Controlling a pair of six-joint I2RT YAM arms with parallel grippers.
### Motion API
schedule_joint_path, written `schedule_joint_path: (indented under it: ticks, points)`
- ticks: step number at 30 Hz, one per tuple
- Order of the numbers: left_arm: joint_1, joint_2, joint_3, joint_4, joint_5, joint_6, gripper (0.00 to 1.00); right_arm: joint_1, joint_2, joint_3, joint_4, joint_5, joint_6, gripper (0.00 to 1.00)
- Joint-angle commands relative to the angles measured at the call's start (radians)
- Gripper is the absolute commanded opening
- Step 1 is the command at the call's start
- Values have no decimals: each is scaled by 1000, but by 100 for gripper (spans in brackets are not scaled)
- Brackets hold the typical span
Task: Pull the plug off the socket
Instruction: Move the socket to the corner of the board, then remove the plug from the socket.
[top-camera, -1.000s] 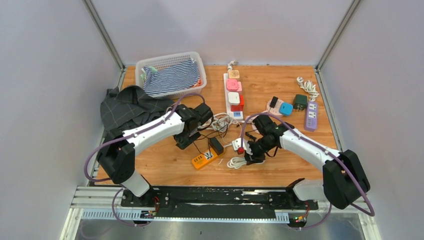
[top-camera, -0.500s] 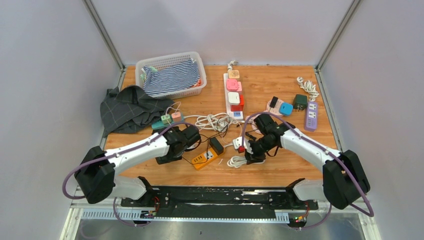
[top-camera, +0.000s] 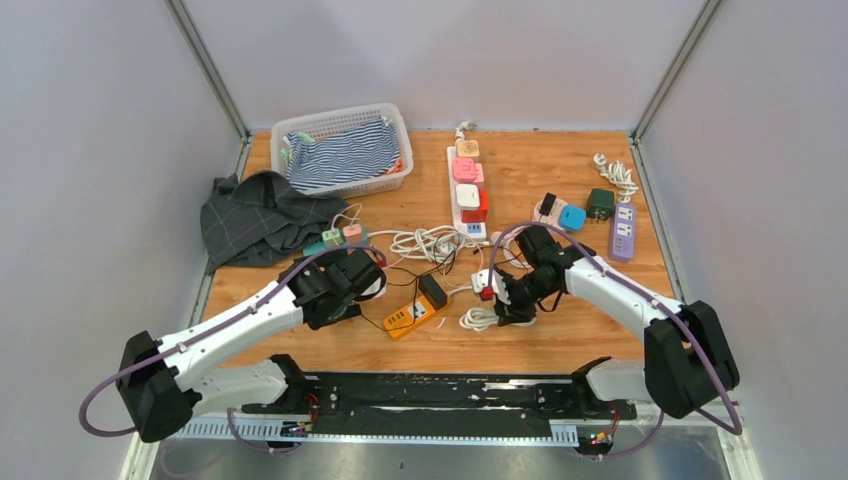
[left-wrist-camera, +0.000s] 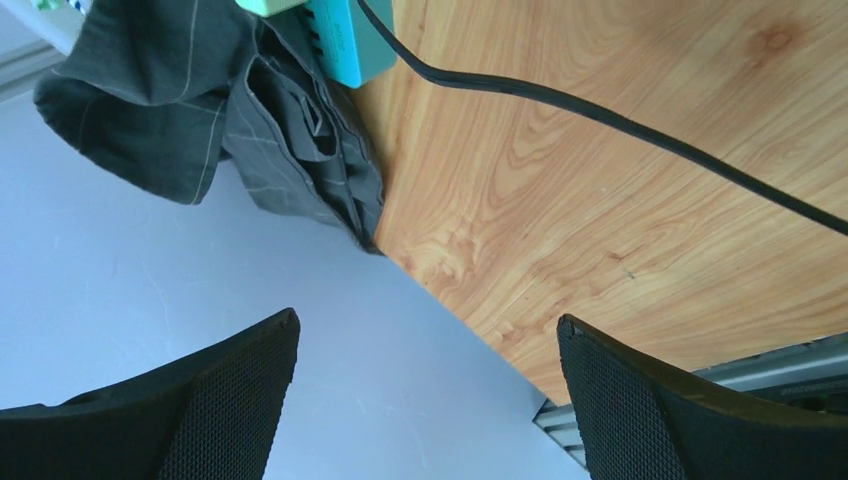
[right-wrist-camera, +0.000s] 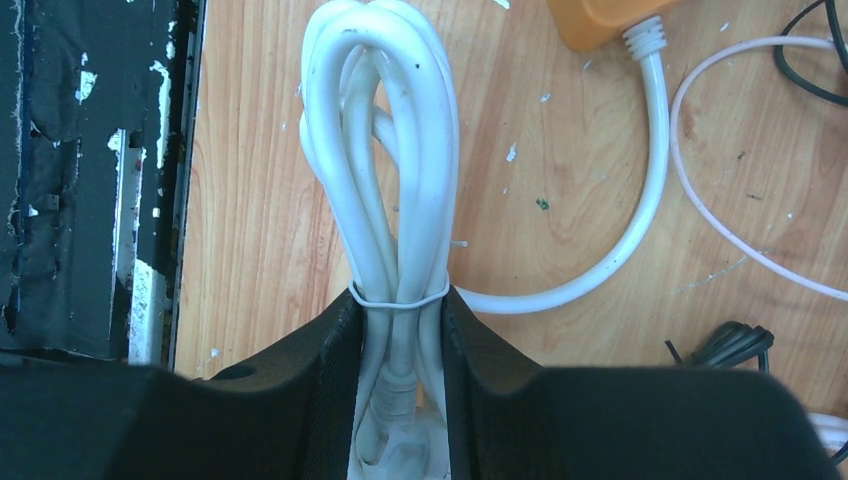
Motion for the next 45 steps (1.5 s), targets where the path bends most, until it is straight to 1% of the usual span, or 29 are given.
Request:
schedule_joint_path:
  ticks: [1,5,9,12,14,17,18,22,25,27,30,32,33,34,35,36,37,39,40,41,42,44,45]
  points:
    - [-2,-46,102,-38,150,61,100,-31,-15,-17,-4,25,-4,13]
    - [-2,-66,257,-30,257,-45,100,-66,-30,-23,-17,45,-28,12]
    - [-2,-48,382,-10,293,-174,100,-111,-43,-22,-25,90,-25,11]
    - [-2,-18,432,36,315,-269,100,-164,-52,-8,-70,117,-49,11]
    - [-2,-1,437,106,350,-327,100,-215,-61,5,-121,131,-85,10]
    - [-2,0,402,269,395,-426,100,-317,-94,9,-193,120,-154,10]
    - [-2,-12,373,348,444,-449,100,-352,-104,7,-215,114,-179,11]
    - [-2,-120,144,784,613,-577,100,-483,-146,-8,-281,156,-269,11]
    - [-1,-160,-14,1027,633,-668,100,-574,-157,-4,-330,186,-347,13]
    - [-1,-139,-27,1067,630,-684,100,-623,-156,-6,-357,198,-386,16]
    - [-1,-72,-14,1069,690,-657,100,-677,-136,-15,-364,231,-424,21]
    - [-1,-23,1,1069,753,-644,100,-699,-116,-14,-366,241,-435,27]
    - [-1,2,9,1071,784,-634,100,-704,-107,-9,-374,237,-438,33]
    - [-1,24,15,1073,806,-626,100,-705,-105,-2,-385,228,-440,40]
    - [-2,44,17,1083,828,-611,98,-706,-109,9,-397,211,-443,52]
    - [-2,58,13,1099,858,-591,98,-706,-120,18,-411,190,-449,67]
    - [-2,66,1,1122,882,-573,97,-705,-135,28,-421,168,-456,75]
    - [-2,65,-26,1168,896,-545,97,-706,-166,58,-441,119,-458,84]
    - [-2,59,-42,1188,897,-529,97,-705,-179,85,-457,87,-461,91]
    - [-2,52,-54,1199,894,-517,97,-704,-188,109,-472,56,-461,96]
    - [-2,47,-63,1203,888,-508,97,-702,-195,133,-492,26,-459,99]
    - [-2,39,-78,1202,875,-502,97,-692,-200,195,-532,-42,-432,100]
    - [-2,35,-87,1203,869,-506,97,-683,-196,225,-549,-83,-390,100]
